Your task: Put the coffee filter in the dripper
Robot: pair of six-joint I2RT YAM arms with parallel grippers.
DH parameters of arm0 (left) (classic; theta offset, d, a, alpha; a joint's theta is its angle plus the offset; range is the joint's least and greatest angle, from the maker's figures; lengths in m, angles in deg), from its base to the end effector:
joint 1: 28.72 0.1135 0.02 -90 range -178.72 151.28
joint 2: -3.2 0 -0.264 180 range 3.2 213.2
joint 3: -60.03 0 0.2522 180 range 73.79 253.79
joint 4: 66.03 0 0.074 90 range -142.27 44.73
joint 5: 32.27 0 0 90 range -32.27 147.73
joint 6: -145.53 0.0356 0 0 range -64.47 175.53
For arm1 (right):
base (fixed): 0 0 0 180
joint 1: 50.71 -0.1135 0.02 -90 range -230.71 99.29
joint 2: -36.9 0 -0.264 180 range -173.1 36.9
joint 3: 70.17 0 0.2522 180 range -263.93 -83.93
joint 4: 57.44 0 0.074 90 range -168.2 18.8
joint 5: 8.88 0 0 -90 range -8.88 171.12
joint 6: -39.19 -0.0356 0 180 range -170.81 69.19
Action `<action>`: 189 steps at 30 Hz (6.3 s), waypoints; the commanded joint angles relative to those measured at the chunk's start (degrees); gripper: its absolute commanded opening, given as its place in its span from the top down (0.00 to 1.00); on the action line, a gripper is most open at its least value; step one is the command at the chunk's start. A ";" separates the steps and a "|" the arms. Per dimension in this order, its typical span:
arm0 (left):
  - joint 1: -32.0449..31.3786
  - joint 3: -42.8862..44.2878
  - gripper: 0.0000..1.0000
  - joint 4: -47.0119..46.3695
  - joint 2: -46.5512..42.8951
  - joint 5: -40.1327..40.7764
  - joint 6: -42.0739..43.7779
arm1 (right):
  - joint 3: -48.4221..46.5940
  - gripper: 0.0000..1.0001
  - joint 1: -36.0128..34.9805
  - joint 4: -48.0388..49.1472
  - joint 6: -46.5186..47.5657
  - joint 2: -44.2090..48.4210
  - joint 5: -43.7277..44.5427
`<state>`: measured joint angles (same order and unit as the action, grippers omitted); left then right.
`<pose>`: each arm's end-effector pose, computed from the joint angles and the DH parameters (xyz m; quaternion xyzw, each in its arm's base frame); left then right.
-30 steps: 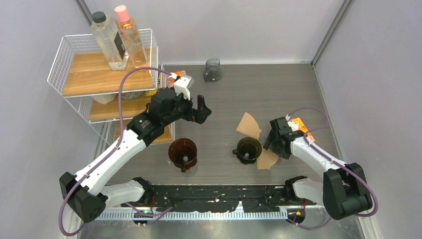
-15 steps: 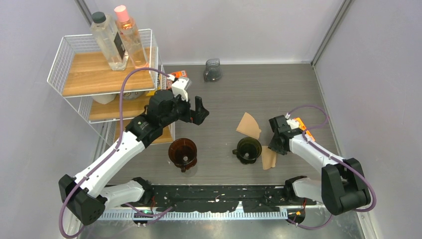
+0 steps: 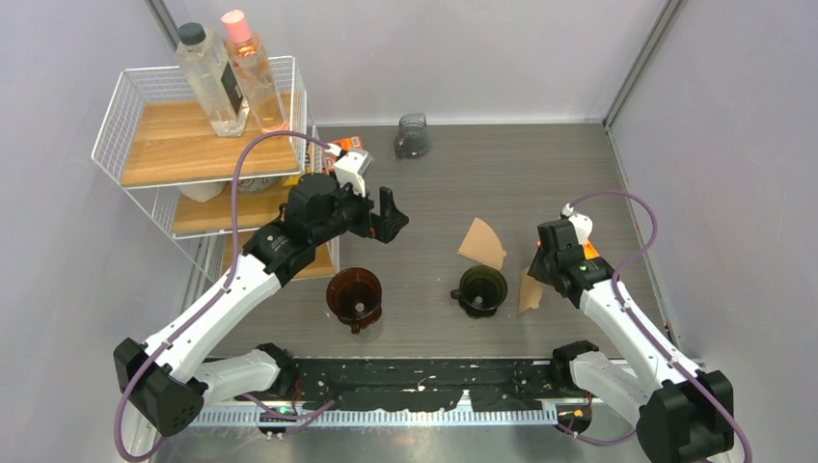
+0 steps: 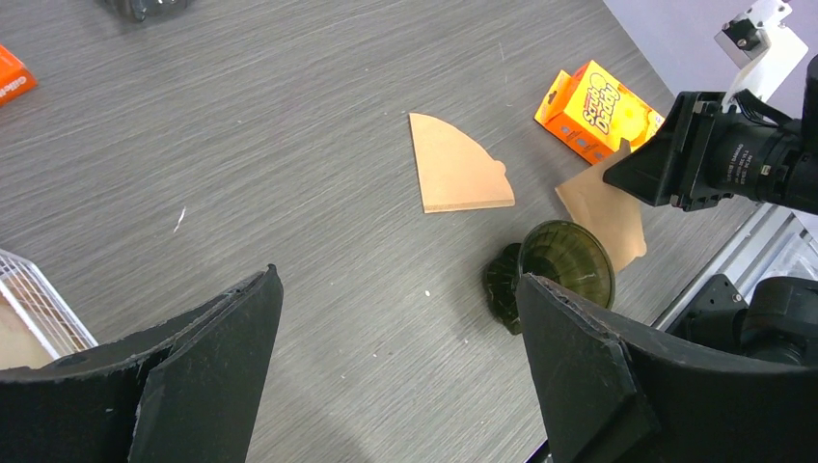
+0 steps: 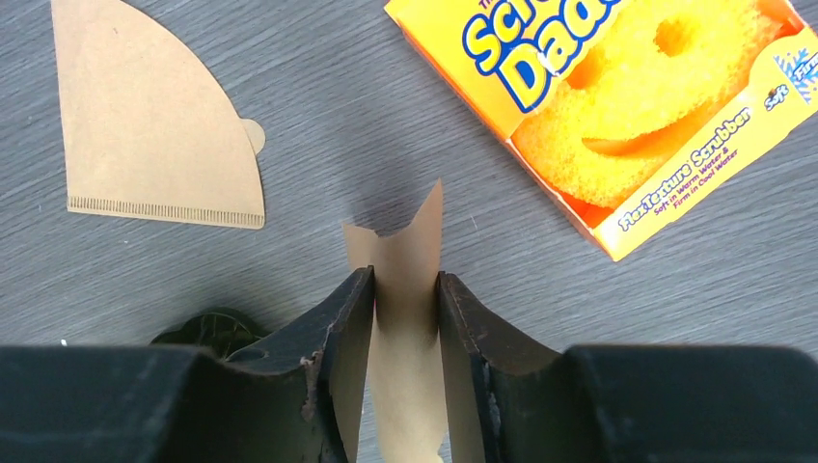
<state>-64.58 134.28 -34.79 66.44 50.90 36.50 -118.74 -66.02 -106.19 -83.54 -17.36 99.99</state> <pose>0.2012 -0.1506 0.3596 0.1535 0.8050 -0.3065 0.4841 0.1761 0.0363 0.2152 0.1917 0.9209 -0.0200 0.3387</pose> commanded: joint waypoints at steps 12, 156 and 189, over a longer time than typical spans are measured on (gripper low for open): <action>0.49 0.90 0.00 -1.67 1.07 -3.20 -1.01 | -1.71 0.60 0.09 -4.85 1.99 -4.35 3.23; -8.79 6.61 1.00 -11.30 7.07 -31.79 2.20 | 0.11 0.05 3.08 27.56 4.29 16.45 -51.67; -8.79 5.74 1.00 -13.40 7.28 -33.69 0.91 | 3.72 0.04 3.08 41.14 -0.59 18.39 -63.42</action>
<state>-73.58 139.85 -44.36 74.94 19.06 37.86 -115.68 -63.00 -72.46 -82.73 -0.31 39.90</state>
